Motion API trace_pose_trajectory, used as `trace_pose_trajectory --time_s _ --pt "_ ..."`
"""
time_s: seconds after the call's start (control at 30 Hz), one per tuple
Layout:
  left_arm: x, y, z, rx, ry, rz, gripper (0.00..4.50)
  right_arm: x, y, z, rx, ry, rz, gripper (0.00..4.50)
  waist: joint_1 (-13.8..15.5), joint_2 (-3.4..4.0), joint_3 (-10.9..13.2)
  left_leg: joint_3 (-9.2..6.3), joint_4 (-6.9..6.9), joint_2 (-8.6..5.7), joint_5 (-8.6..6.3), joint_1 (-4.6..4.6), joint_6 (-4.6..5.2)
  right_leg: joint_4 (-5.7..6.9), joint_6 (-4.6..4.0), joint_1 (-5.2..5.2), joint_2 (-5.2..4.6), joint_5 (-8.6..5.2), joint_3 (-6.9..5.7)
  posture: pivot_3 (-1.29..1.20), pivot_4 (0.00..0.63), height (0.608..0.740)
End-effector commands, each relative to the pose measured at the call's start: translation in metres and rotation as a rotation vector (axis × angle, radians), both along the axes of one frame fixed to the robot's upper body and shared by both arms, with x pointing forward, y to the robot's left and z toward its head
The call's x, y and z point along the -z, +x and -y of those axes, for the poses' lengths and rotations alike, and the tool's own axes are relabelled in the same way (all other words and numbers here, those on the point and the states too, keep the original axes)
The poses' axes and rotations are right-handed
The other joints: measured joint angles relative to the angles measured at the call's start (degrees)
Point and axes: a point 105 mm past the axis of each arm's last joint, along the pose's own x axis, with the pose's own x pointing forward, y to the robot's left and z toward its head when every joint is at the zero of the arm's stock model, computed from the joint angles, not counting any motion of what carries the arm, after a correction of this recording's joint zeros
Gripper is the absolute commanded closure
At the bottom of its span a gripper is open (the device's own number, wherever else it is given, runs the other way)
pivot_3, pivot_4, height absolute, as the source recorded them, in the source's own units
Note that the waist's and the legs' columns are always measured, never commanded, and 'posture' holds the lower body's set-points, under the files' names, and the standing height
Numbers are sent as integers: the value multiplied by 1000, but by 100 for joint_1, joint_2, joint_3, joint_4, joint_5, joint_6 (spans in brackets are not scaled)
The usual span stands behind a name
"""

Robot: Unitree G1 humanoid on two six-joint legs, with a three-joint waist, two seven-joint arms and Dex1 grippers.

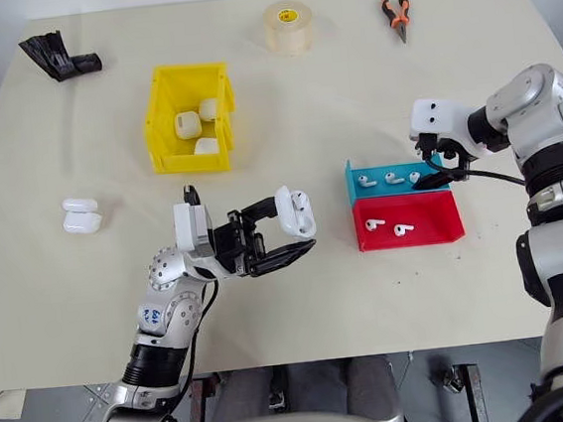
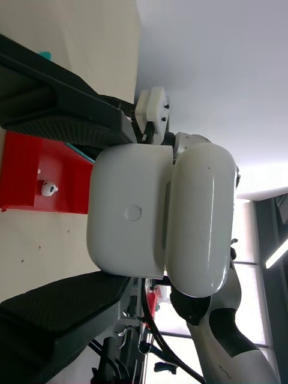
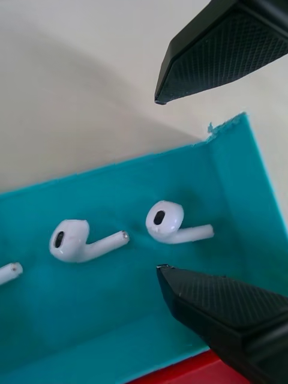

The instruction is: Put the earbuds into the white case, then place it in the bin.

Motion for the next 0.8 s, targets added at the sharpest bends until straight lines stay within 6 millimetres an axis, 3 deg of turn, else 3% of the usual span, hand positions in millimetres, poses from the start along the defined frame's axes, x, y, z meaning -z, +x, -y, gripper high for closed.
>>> trace_pose_trajectory --time_s 0.03,0.17,0.8 --pt "-9 -6 0 9 -13 50 1744 -10 2 1 -27 -40 21 910 -15 0 0 0 0 0 0 0 0 0 0 0 0 0 0 0 150 740" --pt "-9 -6 0 14 -10 51 1744 -8 1 1 -35 -62 6 2247 -16 1 0 0 0 1 0 0 0 0 0 0 0 0 0 0 150 740" --pt "-13 -5 -1 8 -8 59 1744 1 2 -13 -99 -49 -12 2247 -17 2 0 -1 1 1 0 1 0 1 0 0 0 0 1 0 150 740"
